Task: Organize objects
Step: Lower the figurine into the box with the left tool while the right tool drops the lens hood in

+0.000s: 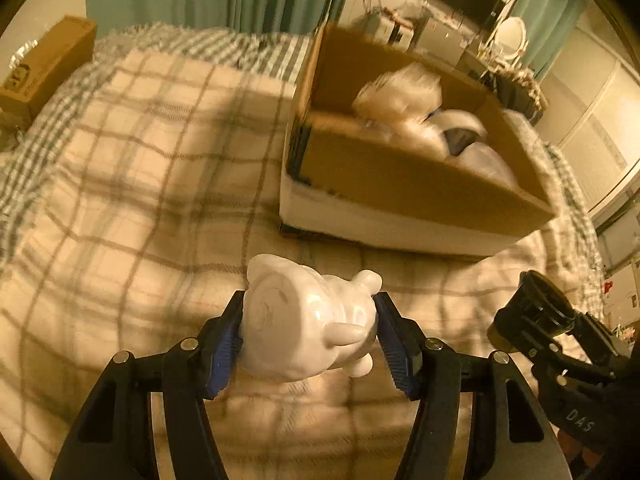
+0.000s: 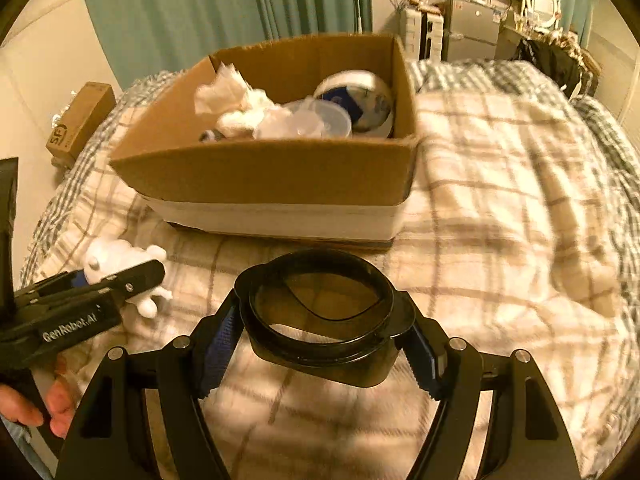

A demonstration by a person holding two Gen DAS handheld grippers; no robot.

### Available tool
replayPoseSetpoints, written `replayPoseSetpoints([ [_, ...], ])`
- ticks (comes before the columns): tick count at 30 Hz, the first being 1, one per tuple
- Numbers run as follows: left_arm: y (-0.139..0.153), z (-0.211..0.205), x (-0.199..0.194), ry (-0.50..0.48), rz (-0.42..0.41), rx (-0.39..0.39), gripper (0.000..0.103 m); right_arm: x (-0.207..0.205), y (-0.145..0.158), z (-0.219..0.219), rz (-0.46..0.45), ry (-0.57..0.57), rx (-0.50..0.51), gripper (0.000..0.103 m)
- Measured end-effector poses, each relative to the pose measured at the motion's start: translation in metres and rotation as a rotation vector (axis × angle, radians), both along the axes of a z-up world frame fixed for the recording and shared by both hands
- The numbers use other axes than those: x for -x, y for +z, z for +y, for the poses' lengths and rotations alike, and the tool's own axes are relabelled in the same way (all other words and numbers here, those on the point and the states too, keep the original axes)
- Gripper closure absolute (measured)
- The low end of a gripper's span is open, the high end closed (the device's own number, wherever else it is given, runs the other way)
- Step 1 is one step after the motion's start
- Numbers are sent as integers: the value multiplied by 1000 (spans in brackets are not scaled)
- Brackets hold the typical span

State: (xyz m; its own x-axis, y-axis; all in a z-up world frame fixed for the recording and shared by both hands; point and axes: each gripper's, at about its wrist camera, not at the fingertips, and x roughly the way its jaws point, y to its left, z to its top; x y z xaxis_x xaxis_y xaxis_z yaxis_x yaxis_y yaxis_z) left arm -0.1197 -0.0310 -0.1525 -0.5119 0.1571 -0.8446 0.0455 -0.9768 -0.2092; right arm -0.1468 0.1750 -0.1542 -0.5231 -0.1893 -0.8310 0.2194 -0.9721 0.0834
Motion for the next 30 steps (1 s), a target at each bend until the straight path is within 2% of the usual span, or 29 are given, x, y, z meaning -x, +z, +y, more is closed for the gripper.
replayPoseSetpoints([
  [6, 49, 0, -9, -16, 90, -4, 39, -35, 45, 6, 85, 5, -14, 30],
  [7, 49, -4, -4, -18, 103, -4, 39, -41, 54, 7, 102, 5, -11, 30],
  [11, 82, 8, -29, -28, 161, -2, 39, -63, 93, 6, 177, 15, -9, 30],
  [18, 128, 21, -27, -59, 244, 19, 39, -79, 148, 6, 289, 30, 11, 30],
  [23, 150, 29, 0, -77, 280, 45, 39, -65, 185, 3, 361, 45, 13, 30],
  [27, 165, 35, 34, -82, 313, 59, 39, -34, 211, -1, 402, 56, 25, 30],
  [30, 173, 39, 62, -81, 335, 71, 39, -6, 220, -4, 415, 64, 23, 30],
])
